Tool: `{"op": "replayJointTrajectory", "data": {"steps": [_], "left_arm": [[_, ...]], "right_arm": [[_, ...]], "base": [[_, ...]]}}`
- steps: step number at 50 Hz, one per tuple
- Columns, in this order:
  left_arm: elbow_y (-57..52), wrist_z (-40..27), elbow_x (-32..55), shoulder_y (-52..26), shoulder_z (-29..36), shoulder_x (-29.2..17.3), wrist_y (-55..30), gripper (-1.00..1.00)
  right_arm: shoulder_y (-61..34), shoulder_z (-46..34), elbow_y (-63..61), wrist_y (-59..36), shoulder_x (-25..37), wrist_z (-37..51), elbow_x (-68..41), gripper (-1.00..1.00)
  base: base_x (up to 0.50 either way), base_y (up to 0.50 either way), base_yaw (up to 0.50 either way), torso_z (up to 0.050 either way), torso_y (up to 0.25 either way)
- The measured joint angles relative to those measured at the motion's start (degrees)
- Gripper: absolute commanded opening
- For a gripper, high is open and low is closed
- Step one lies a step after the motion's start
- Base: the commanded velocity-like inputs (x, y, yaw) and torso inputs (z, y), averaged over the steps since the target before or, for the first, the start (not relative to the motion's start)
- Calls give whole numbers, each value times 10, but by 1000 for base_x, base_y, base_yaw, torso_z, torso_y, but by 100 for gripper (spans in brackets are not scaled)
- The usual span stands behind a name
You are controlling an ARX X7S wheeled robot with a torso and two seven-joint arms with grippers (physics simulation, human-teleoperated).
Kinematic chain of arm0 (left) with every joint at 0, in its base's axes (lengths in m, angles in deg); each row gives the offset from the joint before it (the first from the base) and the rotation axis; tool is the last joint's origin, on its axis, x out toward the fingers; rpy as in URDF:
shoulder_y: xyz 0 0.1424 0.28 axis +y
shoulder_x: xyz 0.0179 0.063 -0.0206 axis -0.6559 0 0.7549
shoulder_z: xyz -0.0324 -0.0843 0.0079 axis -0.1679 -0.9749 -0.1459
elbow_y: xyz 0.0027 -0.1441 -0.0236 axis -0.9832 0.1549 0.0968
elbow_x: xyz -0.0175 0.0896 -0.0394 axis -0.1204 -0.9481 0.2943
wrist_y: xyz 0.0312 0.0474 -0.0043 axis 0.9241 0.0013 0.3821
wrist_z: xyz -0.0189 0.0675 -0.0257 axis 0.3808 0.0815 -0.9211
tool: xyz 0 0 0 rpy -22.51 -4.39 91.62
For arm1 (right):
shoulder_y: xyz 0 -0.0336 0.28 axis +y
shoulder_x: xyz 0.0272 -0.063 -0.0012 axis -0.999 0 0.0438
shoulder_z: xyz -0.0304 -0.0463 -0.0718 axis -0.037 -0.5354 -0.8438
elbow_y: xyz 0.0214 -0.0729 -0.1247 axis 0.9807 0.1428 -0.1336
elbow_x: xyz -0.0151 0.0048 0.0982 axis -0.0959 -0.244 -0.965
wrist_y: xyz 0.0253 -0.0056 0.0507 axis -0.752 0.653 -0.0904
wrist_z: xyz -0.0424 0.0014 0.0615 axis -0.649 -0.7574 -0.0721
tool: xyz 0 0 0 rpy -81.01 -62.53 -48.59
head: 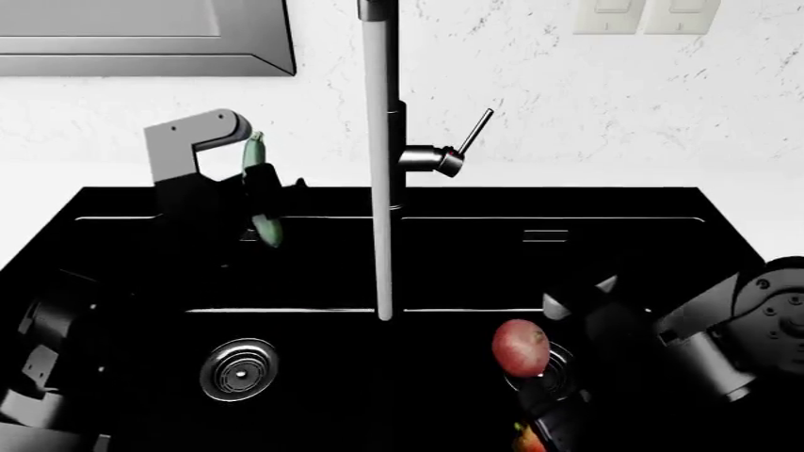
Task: Pick the bell peppers and zucchinis from the sink and place them in one bowl. Place the pomegranate in the other bowl. Then turn off the sink faucet.
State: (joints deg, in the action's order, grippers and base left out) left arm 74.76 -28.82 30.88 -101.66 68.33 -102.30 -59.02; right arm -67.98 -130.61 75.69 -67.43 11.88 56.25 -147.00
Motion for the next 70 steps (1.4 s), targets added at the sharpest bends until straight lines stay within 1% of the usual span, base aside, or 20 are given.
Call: {"op": "replayJointTrajectory", "data": {"steps": [17, 32, 42, 57, 70], "left_arm": [[-5, -2, 12, 4, -10, 0, 4, -100], [-5, -3, 15, 9, -11, 0, 6, -100], [-2, -2, 16, 11, -12, -1, 8, -100], [5, 0, 16, 14, -13, 0, 12, -100], [10, 1, 16, 15, -13, 0, 14, -100]], "right_arm": [[-4, -56, 49, 39, -27, -120, 118, 100], [-8, -95, 98, 80, -52, -189, 188, 100], [-12, -126, 121, 84, -70, -230, 217, 100], [-20, -158, 143, 80, -86, -265, 237, 100], [-31, -190, 181, 95, -108, -309, 270, 100]], "base": [[0, 0, 0, 0, 0], [0, 0, 0, 0, 0], [0, 0, 0, 0, 0], [0, 0, 0, 0, 0], [0, 0, 0, 0, 1]]}}
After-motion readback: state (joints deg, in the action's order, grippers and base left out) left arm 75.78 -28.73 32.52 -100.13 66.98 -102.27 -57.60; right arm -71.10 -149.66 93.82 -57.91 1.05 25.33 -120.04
